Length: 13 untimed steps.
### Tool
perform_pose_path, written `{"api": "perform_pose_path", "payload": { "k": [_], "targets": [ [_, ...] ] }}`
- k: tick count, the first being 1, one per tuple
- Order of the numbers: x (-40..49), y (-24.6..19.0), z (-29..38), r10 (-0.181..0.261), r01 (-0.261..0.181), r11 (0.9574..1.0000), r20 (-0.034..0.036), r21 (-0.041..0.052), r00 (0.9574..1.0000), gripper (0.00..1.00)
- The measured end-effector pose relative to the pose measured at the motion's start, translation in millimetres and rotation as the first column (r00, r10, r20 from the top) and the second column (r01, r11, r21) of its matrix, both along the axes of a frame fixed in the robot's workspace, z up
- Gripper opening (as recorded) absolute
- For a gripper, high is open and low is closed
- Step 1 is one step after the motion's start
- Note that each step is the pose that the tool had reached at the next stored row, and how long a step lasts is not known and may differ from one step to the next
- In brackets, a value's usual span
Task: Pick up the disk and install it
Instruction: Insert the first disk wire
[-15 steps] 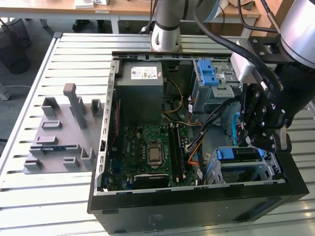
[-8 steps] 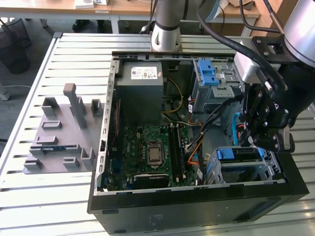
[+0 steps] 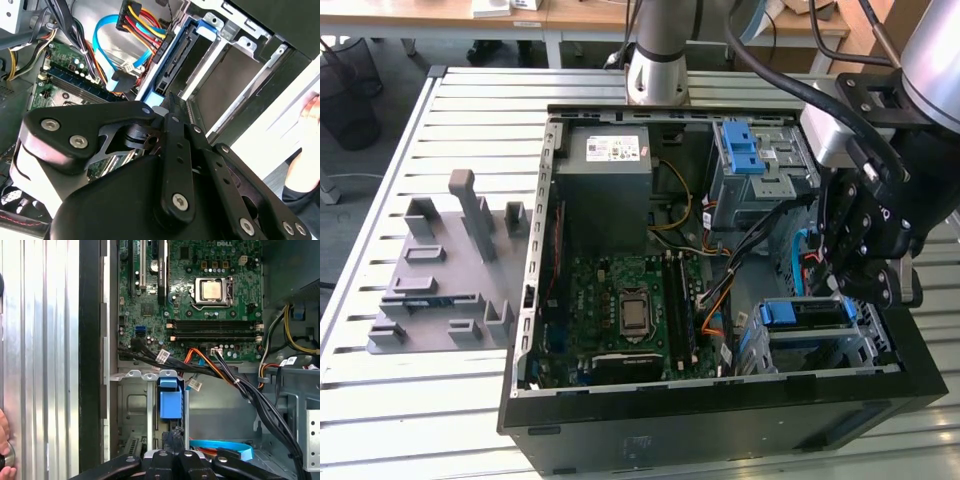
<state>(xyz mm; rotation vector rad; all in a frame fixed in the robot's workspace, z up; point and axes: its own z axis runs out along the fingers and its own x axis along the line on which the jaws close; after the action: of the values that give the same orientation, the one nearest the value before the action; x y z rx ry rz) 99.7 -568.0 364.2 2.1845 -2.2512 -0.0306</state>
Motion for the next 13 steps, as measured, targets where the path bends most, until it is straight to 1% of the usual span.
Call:
{"api": "perform_pose_path", "payload": {
  "k": [9, 13],
  "targets": [
    [5.6, 5.1, -0.7, 0.0, 0.0, 1.0, 0.0, 0.0, 1.0, 0.11],
    [8.8, 8.2, -1.0, 0.0, 0.0, 1.0, 0.0, 0.0, 1.0, 0.11]
  ]
}}
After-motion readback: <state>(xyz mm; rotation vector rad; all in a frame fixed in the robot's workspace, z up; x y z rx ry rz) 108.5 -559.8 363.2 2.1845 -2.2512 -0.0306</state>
